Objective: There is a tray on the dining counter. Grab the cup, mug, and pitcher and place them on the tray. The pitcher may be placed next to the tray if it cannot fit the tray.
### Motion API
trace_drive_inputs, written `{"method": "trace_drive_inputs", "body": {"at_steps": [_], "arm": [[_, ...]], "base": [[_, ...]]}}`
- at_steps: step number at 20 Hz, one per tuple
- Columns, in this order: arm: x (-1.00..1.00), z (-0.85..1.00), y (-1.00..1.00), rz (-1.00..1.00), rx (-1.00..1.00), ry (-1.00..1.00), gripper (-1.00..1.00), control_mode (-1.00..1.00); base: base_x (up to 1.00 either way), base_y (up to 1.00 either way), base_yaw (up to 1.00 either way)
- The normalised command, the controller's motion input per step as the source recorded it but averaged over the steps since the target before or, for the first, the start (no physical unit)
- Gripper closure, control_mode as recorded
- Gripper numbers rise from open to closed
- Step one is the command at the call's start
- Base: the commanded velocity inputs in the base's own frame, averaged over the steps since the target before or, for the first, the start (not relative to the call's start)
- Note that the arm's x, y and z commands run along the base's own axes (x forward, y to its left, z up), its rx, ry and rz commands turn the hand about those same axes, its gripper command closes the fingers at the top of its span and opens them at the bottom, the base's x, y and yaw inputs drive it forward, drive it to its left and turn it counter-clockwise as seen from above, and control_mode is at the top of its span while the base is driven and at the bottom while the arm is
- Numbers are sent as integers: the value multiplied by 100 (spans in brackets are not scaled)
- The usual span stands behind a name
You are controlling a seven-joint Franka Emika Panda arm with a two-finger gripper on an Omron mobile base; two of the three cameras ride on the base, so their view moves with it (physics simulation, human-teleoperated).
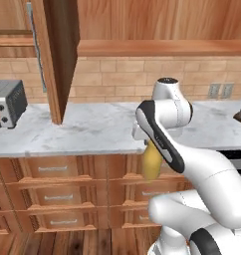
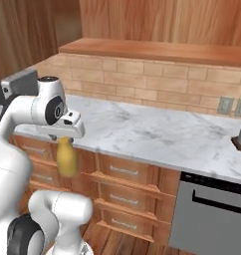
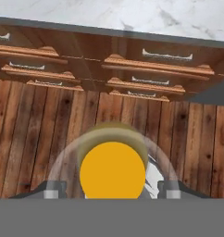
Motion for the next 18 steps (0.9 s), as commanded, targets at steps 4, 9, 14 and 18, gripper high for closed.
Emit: {"method": "trace_drive_inputs", "body": {"at_steps": [4, 9, 14, 18], "arm": [[0, 0, 0, 0, 0, 0, 100, 100], [0, 0, 0, 0, 0, 0, 100, 100], [0, 0, 0, 0, 0, 0, 100, 100], [0, 0, 0, 0, 0, 0, 100, 100]], "base": [[-52, -15, 59], [-27, -7, 81], [-14, -10, 84], [-23, -4, 86]]}}
